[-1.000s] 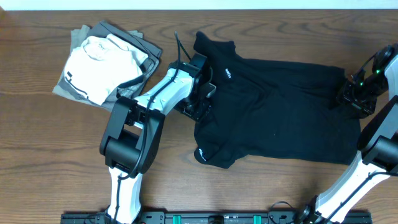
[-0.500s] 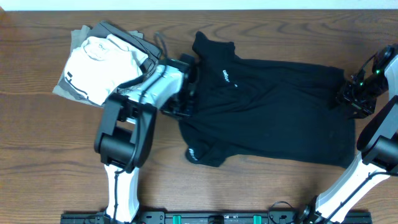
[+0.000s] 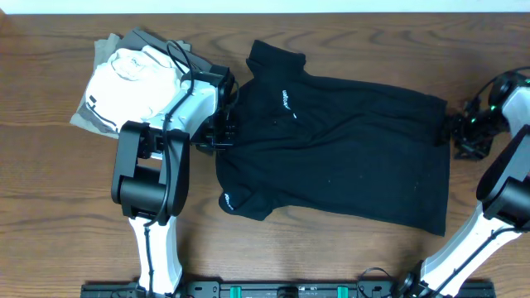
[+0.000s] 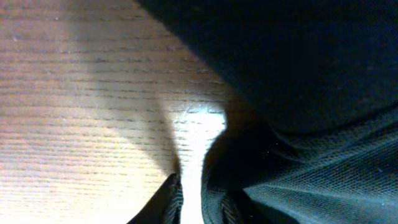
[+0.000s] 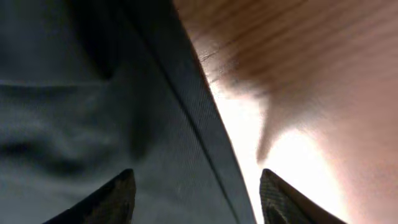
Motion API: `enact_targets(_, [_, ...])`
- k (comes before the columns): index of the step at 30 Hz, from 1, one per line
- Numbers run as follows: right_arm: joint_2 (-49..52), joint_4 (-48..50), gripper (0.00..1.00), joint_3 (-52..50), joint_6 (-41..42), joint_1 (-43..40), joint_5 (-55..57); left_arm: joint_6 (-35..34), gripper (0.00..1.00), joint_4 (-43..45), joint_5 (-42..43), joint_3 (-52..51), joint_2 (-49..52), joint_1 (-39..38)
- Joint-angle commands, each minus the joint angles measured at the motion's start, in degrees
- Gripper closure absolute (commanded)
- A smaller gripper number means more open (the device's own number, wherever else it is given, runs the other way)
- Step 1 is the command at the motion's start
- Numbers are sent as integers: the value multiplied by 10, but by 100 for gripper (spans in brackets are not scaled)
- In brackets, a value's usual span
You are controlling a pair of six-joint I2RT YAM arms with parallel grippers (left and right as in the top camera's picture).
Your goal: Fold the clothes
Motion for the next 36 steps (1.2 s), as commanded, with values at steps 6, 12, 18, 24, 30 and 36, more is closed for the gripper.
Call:
enact_targets(6, [-10, 47, 99, -24, 7, -15, 50, -5, 76, 3, -7, -6, 20, -3])
enact_targets(12, [-10, 89, 99, 30, 15, -55, 79, -5, 54, 4, -7, 5, 20, -3])
enact_targets(18, [-10, 70, 57, 68, 6, -69, 31, -5, 29, 5, -7, 17, 20, -3])
enact_targets(24, [-26, -37, 54, 108, -3, -93, -41, -1, 29, -21, -7, 17, 19, -3])
enact_targets(30, [-49, -133, 51, 108, -26, -98, -74, 1, 31, -27, -7, 18, -15, -3])
enact_targets(36, [-80, -174, 51, 108, -47, -87, -98, 1, 30, -36, -7, 19, -106, -3])
